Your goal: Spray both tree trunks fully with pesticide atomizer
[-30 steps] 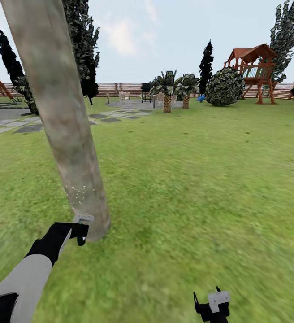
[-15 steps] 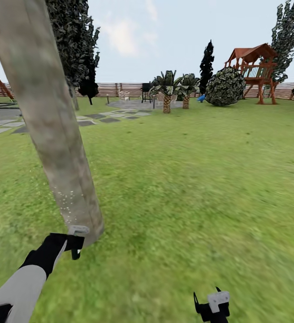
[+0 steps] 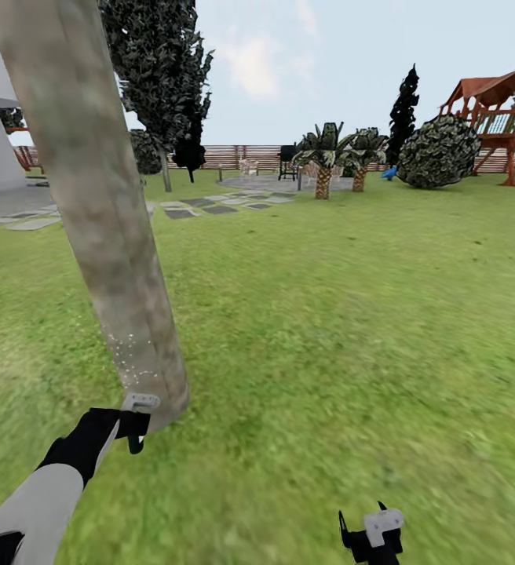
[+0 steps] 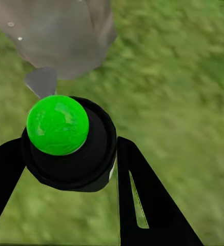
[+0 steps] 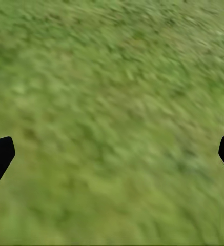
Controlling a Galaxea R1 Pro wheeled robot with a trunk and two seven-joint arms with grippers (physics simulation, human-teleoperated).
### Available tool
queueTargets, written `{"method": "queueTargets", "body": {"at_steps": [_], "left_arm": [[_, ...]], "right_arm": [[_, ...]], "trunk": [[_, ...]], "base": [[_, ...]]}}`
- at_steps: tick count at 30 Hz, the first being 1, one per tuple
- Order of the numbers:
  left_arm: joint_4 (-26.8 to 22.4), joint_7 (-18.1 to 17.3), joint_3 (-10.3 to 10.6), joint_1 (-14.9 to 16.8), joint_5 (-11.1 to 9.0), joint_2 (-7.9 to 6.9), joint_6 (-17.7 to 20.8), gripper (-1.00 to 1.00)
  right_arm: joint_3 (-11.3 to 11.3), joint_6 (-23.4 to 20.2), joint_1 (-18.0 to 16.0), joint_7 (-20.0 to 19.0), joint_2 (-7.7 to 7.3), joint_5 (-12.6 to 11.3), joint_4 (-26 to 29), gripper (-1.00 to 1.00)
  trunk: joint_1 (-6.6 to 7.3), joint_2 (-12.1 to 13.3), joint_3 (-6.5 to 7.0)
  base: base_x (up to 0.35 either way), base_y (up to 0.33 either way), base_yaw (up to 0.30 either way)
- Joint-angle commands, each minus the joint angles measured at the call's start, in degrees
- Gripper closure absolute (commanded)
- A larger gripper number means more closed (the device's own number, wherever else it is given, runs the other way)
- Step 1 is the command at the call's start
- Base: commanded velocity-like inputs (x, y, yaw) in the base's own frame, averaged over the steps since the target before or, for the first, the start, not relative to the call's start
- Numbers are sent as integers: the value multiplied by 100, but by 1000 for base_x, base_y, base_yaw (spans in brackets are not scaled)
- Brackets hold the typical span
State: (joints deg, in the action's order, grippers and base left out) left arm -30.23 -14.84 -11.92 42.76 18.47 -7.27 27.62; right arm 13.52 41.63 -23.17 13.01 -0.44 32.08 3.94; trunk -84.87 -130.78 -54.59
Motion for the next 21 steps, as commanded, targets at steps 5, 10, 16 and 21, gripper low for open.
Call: {"method": "queueTargets", "body": {"at_steps": [5,10,16,21], "left_arm": [[-9,-54,-39,4,60,6,22,100],[-4,-54,-39,4,60,6,24,100],[0,-54,-39,4,60,6,16,100],[0,-54,-41,4,60,-6,15,100]], "right_arm": [[30,12,-3,35,0,61,-7,-100],[30,12,-3,35,0,61,-7,-100],[28,12,-4,35,0,61,-7,-100],[28,12,-3,35,8,61,-7,-100]], "trunk": [[1,-2,-5],[1,-2,-5],[1,-2,-5],[1,-2,-5]], "base": [[9,-272,27],[0,-273,1],[0,-273,15],[0,-274,234]]}}
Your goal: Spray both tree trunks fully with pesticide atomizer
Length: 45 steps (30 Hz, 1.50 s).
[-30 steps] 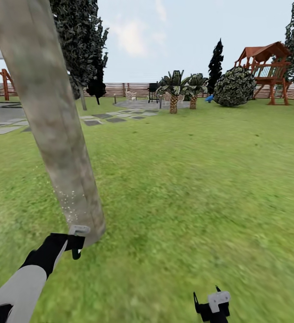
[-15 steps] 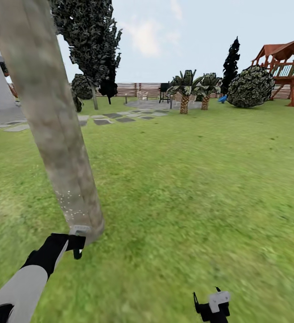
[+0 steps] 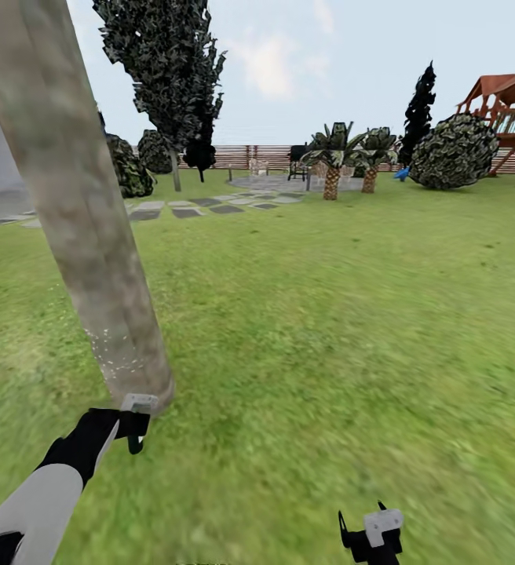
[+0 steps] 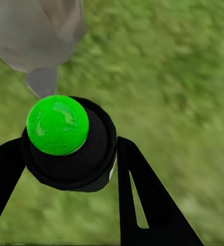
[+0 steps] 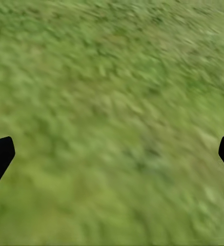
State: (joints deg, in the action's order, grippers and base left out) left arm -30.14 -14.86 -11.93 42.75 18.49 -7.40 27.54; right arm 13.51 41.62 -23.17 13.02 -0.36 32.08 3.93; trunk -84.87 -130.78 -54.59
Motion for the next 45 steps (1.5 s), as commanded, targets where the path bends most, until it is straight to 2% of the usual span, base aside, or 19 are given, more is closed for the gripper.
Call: {"method": "queueTargets", "body": {"at_steps": [1,6,16,20,24,34,40,45], "left_arm": [[-9,-53,-41,5,61,4,24,100],[3,-47,-41,5,62,2,19,100],[52,-44,-46,5,68,2,15,100],[52,-44,-46,5,65,2,10,100],[52,-44,-54,5,-68,-18,6,100],[56,-45,-55,5,-111,1,-6,100],[20,-44,-41,5,-408,14,-527,100],[-50,-59,13,22,-392,3,-571,100]], "right_arm": [[28,12,-3,34,0,61,-6,-100],[28,12,-3,34,0,61,-6,-100],[28,12,-3,32,0,61,-6,-100],[28,12,-3,33,0,61,-6,-100],[28,12,-3,33,0,61,-6,-100],[28,12,-3,30,0,65,-9,-100],[28,12,-3,29,0,62,-6,-100],[28,12,-3,34,0,61,-6,-100]], "trunk": [[1,-2,-5],[1,-2,-5],[1,-2,-5],[1,-2,-5],[1,-2,-5],[1,-2,-5],[1,-2,-5],[1,-2,-5]], "base": [[0,-274,273],[74,-266,270],[193,-232,25],[157,-237,234],[114,-254,275],[15,-270,277],[113,-251,183],[170,-157,7]]}}
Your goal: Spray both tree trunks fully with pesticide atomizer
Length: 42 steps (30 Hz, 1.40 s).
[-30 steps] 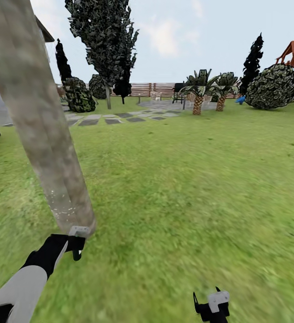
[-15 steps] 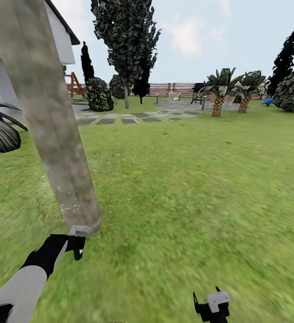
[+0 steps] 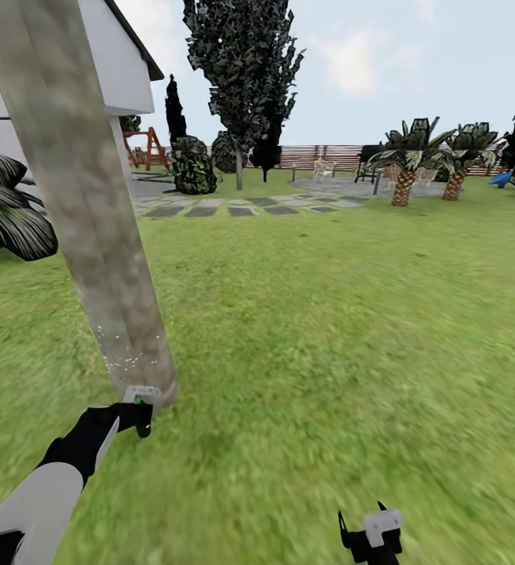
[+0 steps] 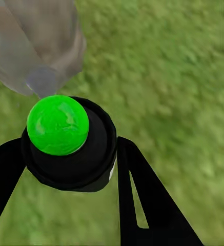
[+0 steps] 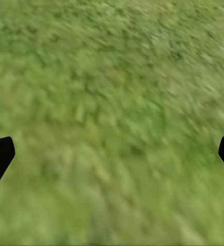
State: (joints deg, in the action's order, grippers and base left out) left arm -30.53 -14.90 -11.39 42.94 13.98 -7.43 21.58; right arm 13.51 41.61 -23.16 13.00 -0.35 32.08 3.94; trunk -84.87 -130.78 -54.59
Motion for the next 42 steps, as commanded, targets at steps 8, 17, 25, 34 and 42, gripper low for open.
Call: {"method": "queueTargets", "body": {"at_steps": [8,17,25,34,42], "left_arm": [[-23,-119,-20,73,72,-80,109,100],[-580,-131,-17,245,51,17,693,100],[-725,-554,568,638,60,13,1149,100],[-1339,-568,637,593,77,-3,1408,100],[-1341,-560,603,584,79,-55,1404,100]], "right_arm": [[30,13,-4,35,-9,61,-7,-100],[29,10,-4,28,0,61,-7,-100],[29,7,-4,27,0,61,-8,-100],[38,13,-4,35,-15,61,-7,-100],[38,11,-5,35,-12,61,-7,-100]], "trunk": [[0,-2,-5],[0,-2,-5],[0,-2,-5],[0,-2,-5],[0,-2,-5]], "base": [[9,-7,29],[0,0,262],[0,0,275],[145,-109,34],[178,-218,0]]}}
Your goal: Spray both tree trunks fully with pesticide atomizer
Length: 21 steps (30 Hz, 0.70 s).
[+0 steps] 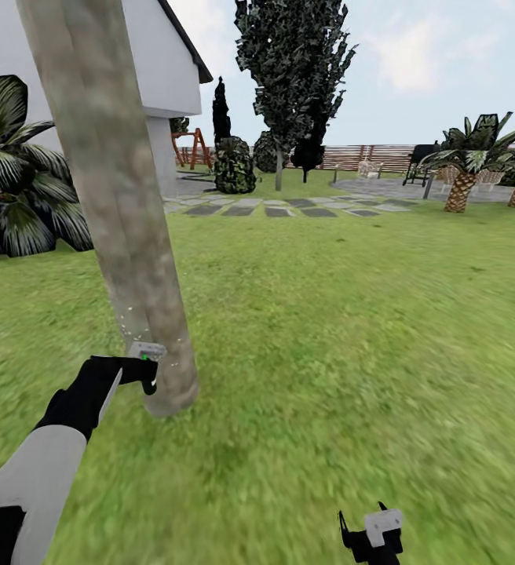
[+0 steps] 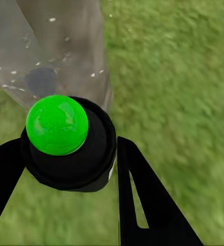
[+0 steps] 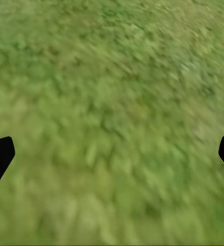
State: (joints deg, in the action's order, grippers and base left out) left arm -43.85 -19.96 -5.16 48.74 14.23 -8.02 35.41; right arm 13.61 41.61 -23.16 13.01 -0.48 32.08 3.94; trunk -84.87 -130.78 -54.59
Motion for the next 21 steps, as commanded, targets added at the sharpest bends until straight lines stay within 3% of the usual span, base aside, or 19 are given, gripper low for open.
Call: {"method": "queueTargets", "body": {"at_steps": [1,11,21], "left_arm": [[-9,-53,-26,4,54,3,20,100],[-9,-28,-46,-5,45,9,10,100],[49,-7,-58,-18,49,14,10,100]], "right_arm": [[27,12,-4,35,-1,61,-7,-100],[27,14,-4,35,4,61,-7,-100],[27,14,-4,35,4,61,-7,-100]], "trunk": [[0,-2,-5],[0,-2,-5],[0,-2,-5]], "base": [[25,-267,0],[3,-273,12],[55,-273,250]]}}
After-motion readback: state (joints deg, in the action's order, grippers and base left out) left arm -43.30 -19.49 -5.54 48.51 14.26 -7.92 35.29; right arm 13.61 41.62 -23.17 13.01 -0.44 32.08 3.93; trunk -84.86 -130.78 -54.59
